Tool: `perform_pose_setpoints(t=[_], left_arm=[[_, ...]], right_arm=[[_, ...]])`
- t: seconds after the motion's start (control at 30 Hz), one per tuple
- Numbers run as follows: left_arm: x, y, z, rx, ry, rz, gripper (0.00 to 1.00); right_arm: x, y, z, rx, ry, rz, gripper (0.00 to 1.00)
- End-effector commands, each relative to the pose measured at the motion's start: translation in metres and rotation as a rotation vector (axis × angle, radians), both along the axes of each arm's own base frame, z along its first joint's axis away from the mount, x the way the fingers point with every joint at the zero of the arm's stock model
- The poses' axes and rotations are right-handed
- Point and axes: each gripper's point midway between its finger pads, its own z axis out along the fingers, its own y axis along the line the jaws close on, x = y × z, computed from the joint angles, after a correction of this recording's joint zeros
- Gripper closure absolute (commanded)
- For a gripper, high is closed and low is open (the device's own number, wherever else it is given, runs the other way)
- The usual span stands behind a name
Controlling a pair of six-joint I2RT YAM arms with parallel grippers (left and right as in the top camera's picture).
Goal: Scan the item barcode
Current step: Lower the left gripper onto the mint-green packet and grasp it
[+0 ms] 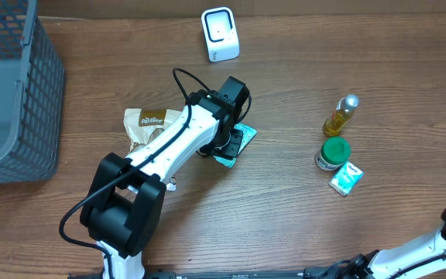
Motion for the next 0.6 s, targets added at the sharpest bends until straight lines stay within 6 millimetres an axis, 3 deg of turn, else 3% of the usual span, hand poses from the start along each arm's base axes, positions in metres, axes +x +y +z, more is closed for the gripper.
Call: perform_pose_setpoints(t=[0.0, 0.57], left_arm=[[0.0, 0.0029, -0.0089, 0.022, 0.006, -0.008, 0.63], [0.0046, 0.0014, -0.0123, 0.023, -0.01, -0.008, 0.62]], right_arm=[[-0.0014, -0.0007, 0.0098, -0.024, -0.013, -0.004, 0.0], [-0.0015, -0.0006, 0.01, -0.024, -0.014, -0.004, 0.0]])
